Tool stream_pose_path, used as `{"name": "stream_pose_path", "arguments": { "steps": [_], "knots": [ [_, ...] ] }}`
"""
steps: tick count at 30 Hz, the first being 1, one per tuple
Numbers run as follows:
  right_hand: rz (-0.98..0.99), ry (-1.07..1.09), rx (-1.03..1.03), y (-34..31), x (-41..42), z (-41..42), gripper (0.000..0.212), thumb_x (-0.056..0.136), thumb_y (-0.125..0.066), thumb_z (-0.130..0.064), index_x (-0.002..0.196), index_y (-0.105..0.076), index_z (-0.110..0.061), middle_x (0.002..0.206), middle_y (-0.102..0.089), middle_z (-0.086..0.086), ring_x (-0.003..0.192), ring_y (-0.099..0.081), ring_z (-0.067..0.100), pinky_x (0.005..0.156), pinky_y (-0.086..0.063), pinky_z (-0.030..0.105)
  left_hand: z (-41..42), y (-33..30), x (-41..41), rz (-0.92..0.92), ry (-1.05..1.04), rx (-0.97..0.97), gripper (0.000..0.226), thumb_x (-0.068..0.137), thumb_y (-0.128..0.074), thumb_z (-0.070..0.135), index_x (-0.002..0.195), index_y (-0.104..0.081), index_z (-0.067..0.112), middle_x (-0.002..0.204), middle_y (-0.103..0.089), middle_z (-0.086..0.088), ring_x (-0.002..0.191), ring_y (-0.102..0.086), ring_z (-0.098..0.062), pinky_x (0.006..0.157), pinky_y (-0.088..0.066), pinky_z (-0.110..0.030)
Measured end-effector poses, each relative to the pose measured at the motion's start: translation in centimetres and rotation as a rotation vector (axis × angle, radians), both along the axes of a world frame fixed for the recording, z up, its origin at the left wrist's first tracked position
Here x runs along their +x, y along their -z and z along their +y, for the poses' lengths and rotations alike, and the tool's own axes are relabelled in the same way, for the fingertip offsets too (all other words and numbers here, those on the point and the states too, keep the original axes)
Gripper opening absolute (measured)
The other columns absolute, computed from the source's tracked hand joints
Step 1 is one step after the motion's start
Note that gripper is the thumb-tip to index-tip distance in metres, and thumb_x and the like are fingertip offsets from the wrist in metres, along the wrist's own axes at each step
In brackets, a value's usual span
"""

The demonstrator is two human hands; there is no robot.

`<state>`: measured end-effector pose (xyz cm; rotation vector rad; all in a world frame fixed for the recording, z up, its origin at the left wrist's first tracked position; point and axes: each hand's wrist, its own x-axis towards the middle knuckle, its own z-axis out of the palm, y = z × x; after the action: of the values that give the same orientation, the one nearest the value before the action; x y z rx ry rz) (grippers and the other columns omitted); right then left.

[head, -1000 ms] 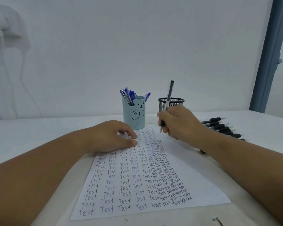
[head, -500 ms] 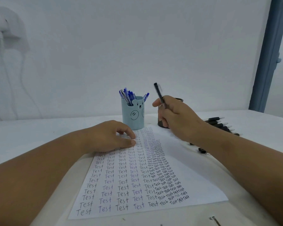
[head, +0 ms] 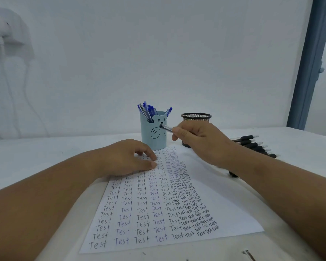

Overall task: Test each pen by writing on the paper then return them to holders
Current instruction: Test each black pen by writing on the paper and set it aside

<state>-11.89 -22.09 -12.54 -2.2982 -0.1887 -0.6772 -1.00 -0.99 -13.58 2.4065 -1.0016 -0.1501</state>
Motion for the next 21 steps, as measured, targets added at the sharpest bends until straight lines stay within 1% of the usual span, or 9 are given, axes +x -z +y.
{"name": "stream_pose_path", "arguments": {
  "steps": [2, 4, 9, 11, 13, 15, 17, 19, 21],
  "knots": [
    [0.002, 0.009, -0.018, 0.12, 0.15, -0.07, 0.033, 0.099, -0.054, -0.047, 0.081, -0.07, -0.026, 0.067, -0.05, -0.003, 0.066, -0.046, 0.01, 0.064, -0.038, 0.027, -0.01, -0.01, -0.03, 0.0, -0.002, 0.0, 0.021, 0.083, -0.072, 0.055, 0.103, -0.071, 0.048, 0.133, -0.055, 0.021, 0.123, -0.05, -0.003, 0.113, -0.039, -0.037],
    [0.003, 0.017, -0.031, 0.11, 0.08, -0.01, 0.035, 0.099, -0.054, -0.048, 0.081, -0.07, -0.023, 0.068, -0.047, 0.002, 0.062, -0.041, 0.011, 0.059, -0.035, 0.025, -0.02, -0.01, -0.03, 0.0, -0.005, 0.002, 0.021, 0.083, -0.072, 0.055, 0.103, -0.071, 0.047, 0.133, -0.055, 0.021, 0.123, -0.05, -0.003, 0.113, -0.039, -0.037],
    [0.011, 0.023, -0.038, 0.04, 0.1, -0.08, 0.036, 0.099, -0.054, -0.048, 0.082, -0.069, -0.02, 0.065, -0.044, 0.0, 0.056, -0.035, 0.008, 0.053, -0.03, 0.02, -0.01, 0.07, 0.2, -0.005, 0.005, 0.004, 0.02, 0.083, -0.072, 0.056, 0.102, -0.071, 0.049, 0.132, -0.055, 0.022, 0.123, -0.049, -0.002, 0.113, -0.039, -0.037],
    [0.021, 0.039, -0.056, 0.06, 0.1, -0.18, 0.033, 0.1, -0.054, -0.046, 0.084, -0.07, -0.022, 0.059, -0.042, -0.008, 0.051, -0.035, 0.005, 0.051, -0.031, 0.014, -0.04, 0.06, 0.21, -0.007, 0.001, 0.007, 0.02, 0.083, -0.072, 0.056, 0.102, -0.071, 0.049, 0.133, -0.055, 0.021, 0.123, -0.049, -0.003, 0.113, -0.039, -0.037],
    [0.031, 0.066, -0.091, 0.03, 0.02, -0.16, 0.028, 0.101, -0.054, -0.04, 0.088, -0.073, -0.023, 0.052, -0.043, -0.015, 0.051, -0.04, 0.002, 0.052, -0.033, 0.011, -0.06, 0.09, 0.25, -0.01, 0.003, 0.009, 0.021, 0.083, -0.072, 0.055, 0.103, -0.071, 0.048, 0.133, -0.055, 0.021, 0.123, -0.049, -0.003, 0.113, -0.039, -0.038],
    [0.031, 0.077, -0.107, 0.03, 0.06, -0.11, 0.026, 0.102, -0.054, -0.036, 0.094, -0.075, -0.023, 0.063, -0.055, -0.013, 0.061, -0.046, 0.001, 0.055, -0.035, 0.01, -0.04, 0.14, 0.32, -0.004, 0.01, 0.003, 0.02, 0.083, -0.072, 0.055, 0.102, -0.071, 0.048, 0.133, -0.055, 0.02, 0.124, -0.049, -0.003, 0.113, -0.039, -0.038],
    [0.04, 0.084, -0.107, 0.01, 0.13, -0.1, 0.025, 0.103, -0.053, -0.032, 0.097, -0.076, -0.023, 0.08, -0.066, -0.002, 0.067, -0.048, 0.002, 0.059, -0.036, 0.009, -0.03, 0.13, 0.34, 0.008, 0.013, -0.005, 0.02, 0.083, -0.073, 0.054, 0.102, -0.071, 0.048, 0.135, -0.054, 0.02, 0.126, -0.048, -0.004, 0.113, -0.039, -0.039],
    [0.057, 0.086, -0.116, 0.02, 0.18, -0.03, 0.026, 0.103, -0.052, -0.03, 0.099, -0.076, -0.021, 0.079, -0.065, -0.008, 0.064, -0.048, -0.003, 0.06, -0.037, 0.007, -0.03, 0.09, 0.24, 0.013, 0.009, -0.005, 0.02, 0.084, -0.073, 0.053, 0.103, -0.071, 0.046, 0.136, -0.053, 0.02, 0.127, -0.047, -0.005, 0.113, -0.039, -0.038],
    [0.071, 0.085, -0.115, 0.08, 0.3, -0.05, 0.027, 0.104, -0.051, -0.026, 0.1, -0.076, -0.016, 0.076, -0.062, -0.017, 0.069, -0.05, -0.003, 0.062, -0.038, 0.006, -0.03, 0.05, 0.12, 0.018, 0.001, -0.004, 0.019, 0.085, -0.072, 0.051, 0.103, -0.071, 0.045, 0.136, -0.053, 0.02, 0.128, -0.046, -0.006, 0.113, -0.039, -0.039]
  ]
}}
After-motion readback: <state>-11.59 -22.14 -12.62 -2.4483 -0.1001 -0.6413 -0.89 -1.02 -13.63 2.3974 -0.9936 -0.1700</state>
